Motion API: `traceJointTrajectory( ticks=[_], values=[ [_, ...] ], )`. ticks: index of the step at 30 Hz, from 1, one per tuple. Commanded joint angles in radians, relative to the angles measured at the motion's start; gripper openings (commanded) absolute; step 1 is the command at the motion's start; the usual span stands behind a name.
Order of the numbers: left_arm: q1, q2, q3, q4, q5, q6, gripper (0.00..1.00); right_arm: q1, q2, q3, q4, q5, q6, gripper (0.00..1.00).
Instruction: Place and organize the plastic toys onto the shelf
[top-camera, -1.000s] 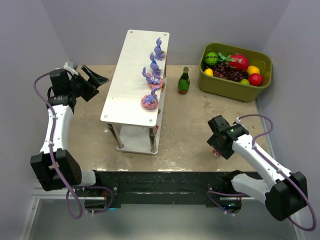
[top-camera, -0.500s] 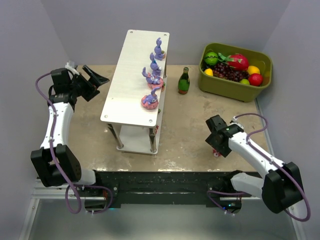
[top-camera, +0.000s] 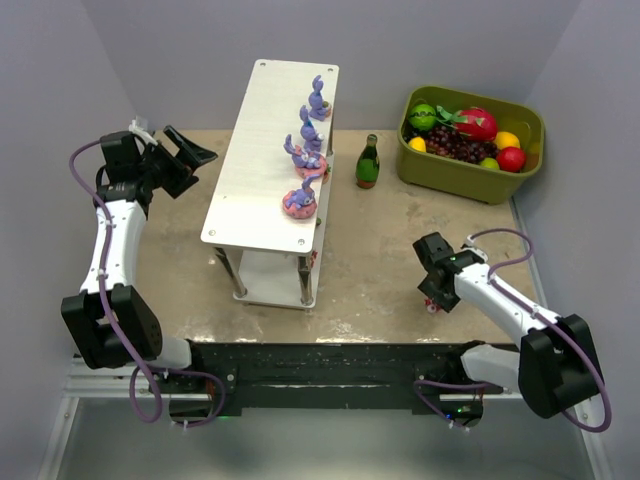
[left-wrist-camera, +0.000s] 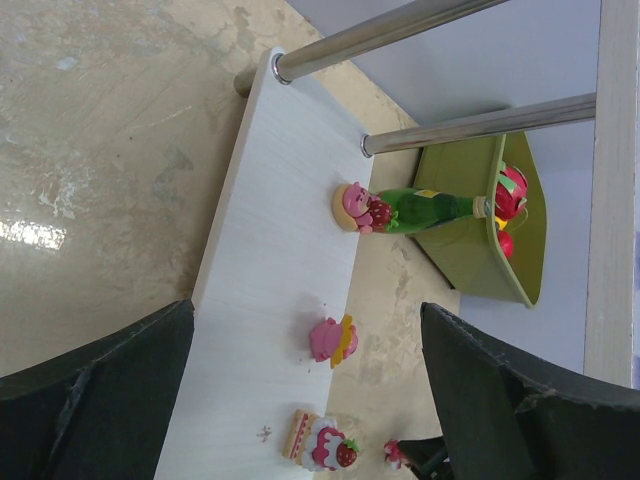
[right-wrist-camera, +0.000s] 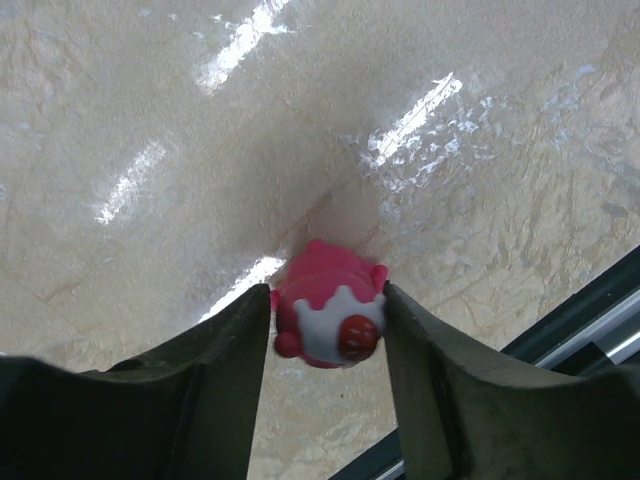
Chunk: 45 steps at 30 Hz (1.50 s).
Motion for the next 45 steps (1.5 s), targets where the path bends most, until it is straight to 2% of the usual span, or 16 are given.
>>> traceJointTrajectory(
  ticks=[1,5,6,7,9,15,19,20,24,29,38,45],
  values=[
    [-0.005,0.002,0.033,0.009,0.016,0.01,0.99,-0.007,-0.014,-0.004,0.038,0.066,-0.024,0.45],
    [-0.004,-0.001,0.029,0.01,0.016,0.008,0.99,-0.006,-0.031,0.022,0.073,0.072,-0.12,0.14],
    [-0.004,-0.004,0.026,0.01,0.016,0.008,0.99,-0.006,-0.036,0.04,0.107,0.069,-0.149,0.02],
    [-0.005,-0.004,0.026,0.013,0.018,0.007,0.99,-0.006,-0.039,0.051,0.128,0.055,-0.183,0.0],
    [-0.004,-0.01,0.023,0.016,0.018,0.005,0.99,-0.007,-0.04,0.095,0.22,0.024,-0.318,0.0],
    [-0.004,-0.024,0.018,0.022,0.018,0.007,0.99,-0.006,0.053,0.241,0.469,-0.253,-0.703,0.0],
    [-0.004,-0.026,0.018,0.029,0.018,0.007,0.99,-0.004,0.281,0.448,0.471,-0.459,-0.898,0.0],
    [-0.004,-0.026,0.021,0.032,0.019,0.007,0.99,-0.004,0.381,0.542,0.448,-0.518,-0.954,0.0],
    [-0.004,-0.021,0.043,0.018,0.012,0.024,0.99,0.008,0.557,0.745,0.389,-0.573,-1.045,0.0],
    [-0.005,-0.012,0.075,0.007,0.004,0.033,0.99,0.028,0.693,0.958,0.354,-0.594,-1.134,0.0],
    [-0.004,-0.019,0.079,0.004,-0.007,0.044,0.99,0.111,0.825,1.135,0.349,-0.606,-1.257,0.0],
    [-0.001,-0.018,0.093,0.002,-0.011,0.048,0.99,0.157,0.869,1.184,0.351,-0.609,-1.297,0.0]
  ],
)
